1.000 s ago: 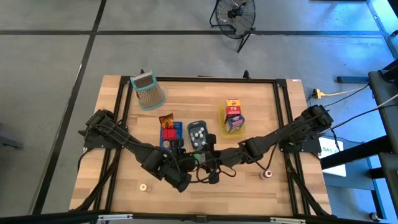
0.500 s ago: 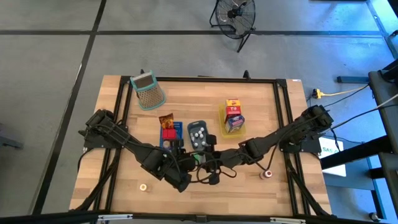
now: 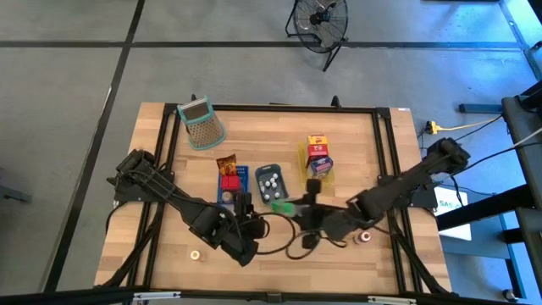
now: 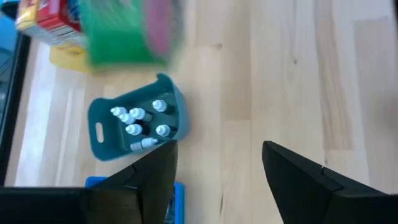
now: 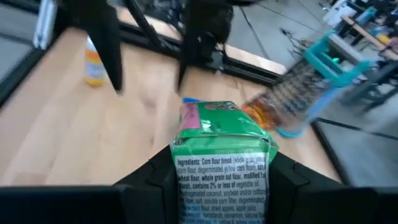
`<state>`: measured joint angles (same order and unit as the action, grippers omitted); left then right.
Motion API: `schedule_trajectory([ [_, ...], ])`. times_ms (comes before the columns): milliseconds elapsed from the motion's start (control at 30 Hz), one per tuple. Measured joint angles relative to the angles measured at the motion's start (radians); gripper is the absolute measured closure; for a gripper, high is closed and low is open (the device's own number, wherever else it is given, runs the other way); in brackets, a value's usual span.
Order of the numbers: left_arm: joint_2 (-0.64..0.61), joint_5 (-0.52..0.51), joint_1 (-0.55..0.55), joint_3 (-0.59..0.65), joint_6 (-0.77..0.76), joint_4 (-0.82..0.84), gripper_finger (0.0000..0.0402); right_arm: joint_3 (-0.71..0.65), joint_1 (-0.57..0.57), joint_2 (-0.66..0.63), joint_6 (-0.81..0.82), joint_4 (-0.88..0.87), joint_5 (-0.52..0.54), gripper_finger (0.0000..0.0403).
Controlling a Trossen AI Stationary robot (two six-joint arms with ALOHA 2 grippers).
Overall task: Pick & Place Kitchen Items
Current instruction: Put the green cereal box into the yellow bin
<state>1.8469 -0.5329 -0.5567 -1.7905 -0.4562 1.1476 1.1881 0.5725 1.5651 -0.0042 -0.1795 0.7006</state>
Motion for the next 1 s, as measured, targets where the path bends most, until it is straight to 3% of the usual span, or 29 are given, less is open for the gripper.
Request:
schedule_trajectory([
  [233, 0.000, 0.002, -0.005, 0.000, 0.014, 0.000, 0.0177, 0.000, 0.112, -0.145, 0.046, -0.220, 0.129, 0.0251],
  [400, 0.000, 0.002, -0.004, 0.000, 0.008, -0.001, 0.0176, 0.006, 0.204, -0.308, 0.179, -0.535, 0.359, 0.0251],
  [500, 0.000, 0.002, -0.004, 0.000, 0.007, -0.005, 0.0176, 0.037, 0.239, -0.424, 0.292, -0.708, 0.406, 0.0251],
  [567, 0.000, 0.005, -0.001, 0.000, 0.007, -0.006, 0.0178, 0.055, 0.241, -0.498, 0.334, -0.793, 0.386, 0.0251],
  [667, 0.000, 0.035, 0.003, 0.000, 0.007, -0.008, 0.0180, 0.070, 0.239, -0.614, 0.402, -0.968, 0.269, 0.0251],
  [800, 0.000, 0.055, 0.003, 0.000, 0.007, -0.008, 0.0180, 0.046, 0.225, -0.787, 0.651, -1.180, 0.103, 0.0251],
  [900, 0.000, 0.056, 0.002, 0.000, 0.007, -0.012, 0.0180, -0.065, 0.228, -0.909, 0.709, -1.123, 0.049, 0.0251],
  [1000, 0.000, 0.056, 0.002, 0.000, 0.007, -0.019, 0.0180, -0.237, 0.228, -1.022, 0.645, -0.968, 0.030, 0.0251],
])
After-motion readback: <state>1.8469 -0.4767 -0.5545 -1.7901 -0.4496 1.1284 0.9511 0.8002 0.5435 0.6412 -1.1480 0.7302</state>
